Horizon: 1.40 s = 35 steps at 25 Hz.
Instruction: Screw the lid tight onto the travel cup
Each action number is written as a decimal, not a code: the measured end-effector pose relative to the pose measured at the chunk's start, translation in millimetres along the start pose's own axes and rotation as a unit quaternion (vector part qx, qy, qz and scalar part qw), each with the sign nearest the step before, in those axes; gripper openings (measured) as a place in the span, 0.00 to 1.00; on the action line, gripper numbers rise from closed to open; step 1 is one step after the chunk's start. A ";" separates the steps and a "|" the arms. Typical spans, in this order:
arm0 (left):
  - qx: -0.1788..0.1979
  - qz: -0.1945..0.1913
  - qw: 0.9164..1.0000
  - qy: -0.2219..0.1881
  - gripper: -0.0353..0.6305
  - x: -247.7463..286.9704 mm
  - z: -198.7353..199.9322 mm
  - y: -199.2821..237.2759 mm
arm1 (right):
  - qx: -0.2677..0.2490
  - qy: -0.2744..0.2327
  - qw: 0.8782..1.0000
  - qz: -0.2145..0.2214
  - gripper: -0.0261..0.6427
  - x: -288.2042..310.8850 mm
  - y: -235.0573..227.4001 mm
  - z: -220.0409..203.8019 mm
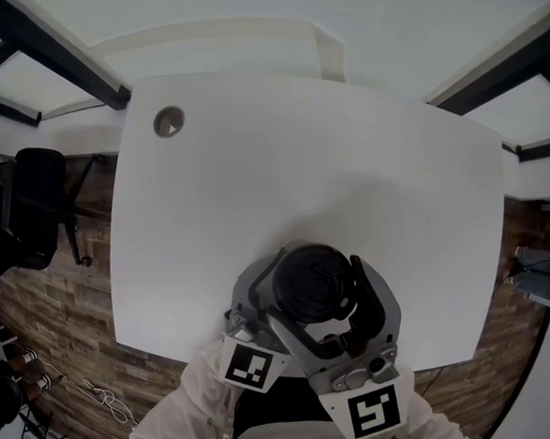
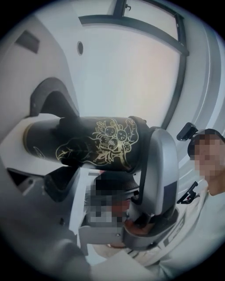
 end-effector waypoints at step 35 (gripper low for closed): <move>-0.020 -0.120 0.993 0.015 0.58 -1.1 -0.1 17.4 | -0.012 -0.018 0.986 0.164 0.67 17.3 -1.7 5.1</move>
Point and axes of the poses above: the fingertips, and each gripper's own axes: x forward along the fingers, y to its left, z out of its top, the point moved 3 cm from there along -x, backward along the fingers, and after that the axes turned 10 degrees about -y, right-handed, at the moved point
